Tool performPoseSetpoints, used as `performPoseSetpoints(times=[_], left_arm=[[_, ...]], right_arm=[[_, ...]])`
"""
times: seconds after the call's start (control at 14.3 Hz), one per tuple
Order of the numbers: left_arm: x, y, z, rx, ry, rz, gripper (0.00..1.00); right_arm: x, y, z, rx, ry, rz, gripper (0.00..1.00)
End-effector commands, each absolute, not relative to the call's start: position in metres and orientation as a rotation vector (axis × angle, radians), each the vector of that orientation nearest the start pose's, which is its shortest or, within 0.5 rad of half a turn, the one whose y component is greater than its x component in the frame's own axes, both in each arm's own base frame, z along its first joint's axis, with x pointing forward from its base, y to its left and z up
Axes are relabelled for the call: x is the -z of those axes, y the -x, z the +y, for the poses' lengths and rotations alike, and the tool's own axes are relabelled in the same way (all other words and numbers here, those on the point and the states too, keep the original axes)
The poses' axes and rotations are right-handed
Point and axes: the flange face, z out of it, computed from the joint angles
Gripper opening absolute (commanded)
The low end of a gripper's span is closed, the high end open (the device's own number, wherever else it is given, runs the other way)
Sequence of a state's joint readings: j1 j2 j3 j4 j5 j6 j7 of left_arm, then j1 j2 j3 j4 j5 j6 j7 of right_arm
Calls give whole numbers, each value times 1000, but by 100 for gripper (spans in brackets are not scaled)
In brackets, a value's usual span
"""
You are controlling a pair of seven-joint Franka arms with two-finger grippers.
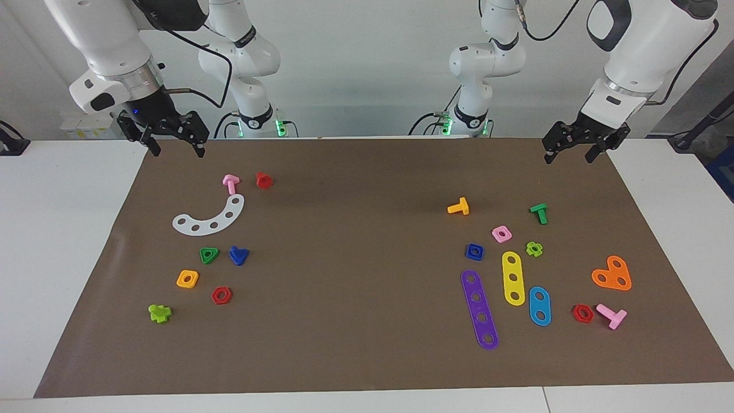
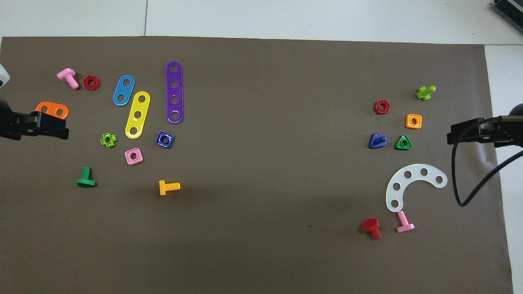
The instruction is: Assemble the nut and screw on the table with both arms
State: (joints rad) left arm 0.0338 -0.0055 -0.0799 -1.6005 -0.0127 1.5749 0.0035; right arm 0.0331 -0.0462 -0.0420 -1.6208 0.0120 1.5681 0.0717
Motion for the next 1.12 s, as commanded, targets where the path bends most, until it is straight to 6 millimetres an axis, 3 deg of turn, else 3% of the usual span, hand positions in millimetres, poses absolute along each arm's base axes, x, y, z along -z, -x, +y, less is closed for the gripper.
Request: performPoseSetpoints(times=[0.0,0.35,0.56,0.84,0.91,1.05], left_arm=[[-616,-544,-24,-8,3149,82,100],[-616,-544,-25,-8,3149,84,100],[-616,-544,-25,-8,3149,84,100],[-616,-544,-24,-8,3149,82,100],[-616,-544,-24,-8,3149,82,100],[-616,-544,-24,-8,3149,82,100]], right_arm=[[-627,-532,-6,0,3135,127,100],[-619,-528,-6,11,3129,123,100],[-605,-547,2,90,3125,100,100],[-530,-587,22,95,3122,55,100],[-509,-596,35,83,3124,23,100],[-455,-604,36,52,3127,14,100]])
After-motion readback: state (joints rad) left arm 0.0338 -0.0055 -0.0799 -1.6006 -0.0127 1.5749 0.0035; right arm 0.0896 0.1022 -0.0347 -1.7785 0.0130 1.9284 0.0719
